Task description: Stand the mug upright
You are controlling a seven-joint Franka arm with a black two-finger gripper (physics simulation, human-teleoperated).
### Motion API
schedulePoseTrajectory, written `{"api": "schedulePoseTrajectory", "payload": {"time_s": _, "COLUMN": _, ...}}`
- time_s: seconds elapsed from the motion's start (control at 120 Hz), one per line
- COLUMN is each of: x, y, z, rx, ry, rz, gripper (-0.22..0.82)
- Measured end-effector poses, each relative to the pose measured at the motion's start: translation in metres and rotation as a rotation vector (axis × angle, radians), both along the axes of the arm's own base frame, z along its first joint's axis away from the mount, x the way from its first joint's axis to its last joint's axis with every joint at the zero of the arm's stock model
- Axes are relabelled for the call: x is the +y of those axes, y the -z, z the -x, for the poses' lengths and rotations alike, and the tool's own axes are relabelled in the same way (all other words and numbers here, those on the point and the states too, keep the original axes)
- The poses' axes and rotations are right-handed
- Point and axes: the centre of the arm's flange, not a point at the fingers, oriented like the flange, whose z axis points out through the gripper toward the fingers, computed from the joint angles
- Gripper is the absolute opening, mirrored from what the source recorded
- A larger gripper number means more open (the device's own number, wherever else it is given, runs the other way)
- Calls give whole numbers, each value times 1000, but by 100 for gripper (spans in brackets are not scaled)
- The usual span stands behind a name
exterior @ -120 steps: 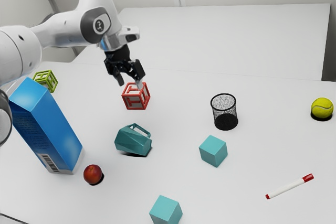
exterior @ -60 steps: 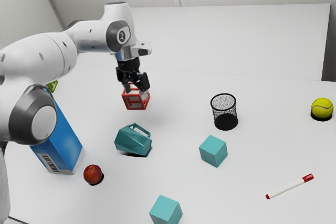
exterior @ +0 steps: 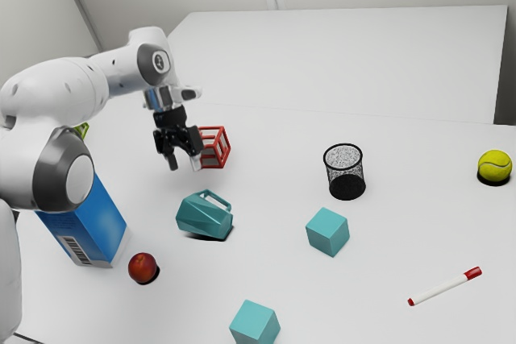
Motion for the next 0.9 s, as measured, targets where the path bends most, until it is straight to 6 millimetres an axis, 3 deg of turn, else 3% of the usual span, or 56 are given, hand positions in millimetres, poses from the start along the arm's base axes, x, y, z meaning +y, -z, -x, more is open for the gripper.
{"api": "schedulePoseTrajectory", "payload": {"time_s": 0.217, "x": -3, "y": 15, "z": 24, "rx": 97, "ry": -19, "rz": 59, "gripper": 60}}
{"api": "schedulePoseTrajectory", "payload": {"time_s": 0.667, "x": -12, "y": 31, "z": 40, "rx": 150, "ry": -116, "rz": 211, "gripper": 60}}
{"api": "schedulePoseTrajectory", "payload": {"time_s": 0.9, "x": -16, "y": 49, "z": 51, "rx": 192, "ry": -164, "rz": 265, "gripper": 58}}
